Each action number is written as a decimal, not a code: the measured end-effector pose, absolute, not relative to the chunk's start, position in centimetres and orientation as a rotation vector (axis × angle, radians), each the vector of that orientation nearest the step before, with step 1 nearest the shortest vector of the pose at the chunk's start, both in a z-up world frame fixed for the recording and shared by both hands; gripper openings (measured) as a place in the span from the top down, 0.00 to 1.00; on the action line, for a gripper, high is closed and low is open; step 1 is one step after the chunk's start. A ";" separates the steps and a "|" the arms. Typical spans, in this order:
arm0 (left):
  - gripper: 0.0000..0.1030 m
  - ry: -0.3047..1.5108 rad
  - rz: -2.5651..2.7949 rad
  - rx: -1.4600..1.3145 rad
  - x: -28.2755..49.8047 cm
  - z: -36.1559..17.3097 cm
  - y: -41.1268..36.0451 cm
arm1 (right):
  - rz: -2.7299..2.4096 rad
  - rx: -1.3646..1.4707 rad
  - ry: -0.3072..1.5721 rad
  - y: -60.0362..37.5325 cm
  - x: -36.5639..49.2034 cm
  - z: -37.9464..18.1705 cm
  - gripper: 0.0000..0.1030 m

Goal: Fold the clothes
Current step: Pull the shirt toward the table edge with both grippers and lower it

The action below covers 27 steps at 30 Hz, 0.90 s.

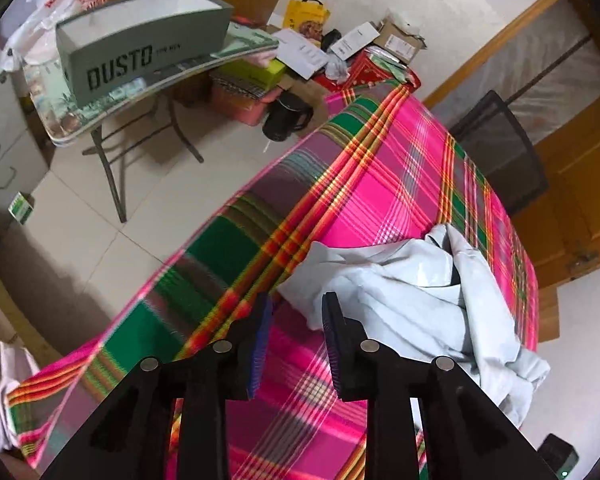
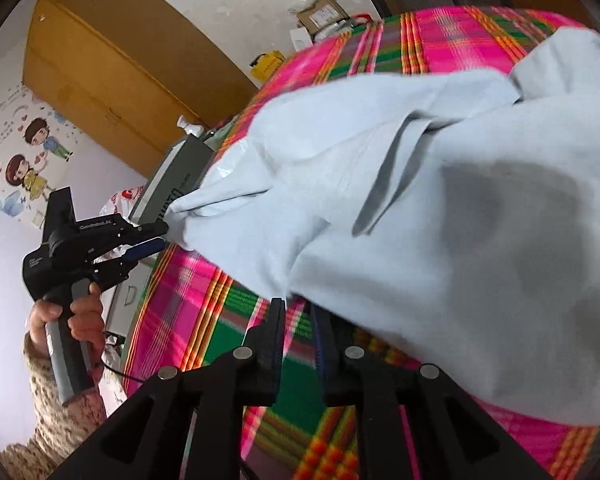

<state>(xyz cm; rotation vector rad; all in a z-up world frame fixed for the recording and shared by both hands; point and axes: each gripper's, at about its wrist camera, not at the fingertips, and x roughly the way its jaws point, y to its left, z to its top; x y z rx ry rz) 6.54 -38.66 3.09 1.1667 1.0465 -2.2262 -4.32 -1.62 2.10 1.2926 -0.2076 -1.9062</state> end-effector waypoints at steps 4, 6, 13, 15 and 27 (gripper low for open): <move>0.67 1.018 -2.281 1.163 6.4 4.6 -37.5 | -1.980 1.194 -0.153 1.1 -3.5 4.2 0.86; 0.64 1.006 -2.313 1.166 5.9 5.3 -36.7 | -2.047 1.140 -0.142 3.2 -3.7 5.4 0.86; 0.51 0.978 -2.436 1.306 1.0 5.5 -31.6 | -2.274 1.132 -0.165 9.6 -6.5 6.4 0.75; 0.47 0.956 -2.461 1.354 -0.6 5.1 -30.0 | -2.331 1.145 -0.138 11.0 -7.3 6.1 0.74; 0.47 1.017 -2.409 1.416 -7.0 3.4 -28.5 | -2.470 1.174 -0.064 16.0 -13.0 4.6 0.61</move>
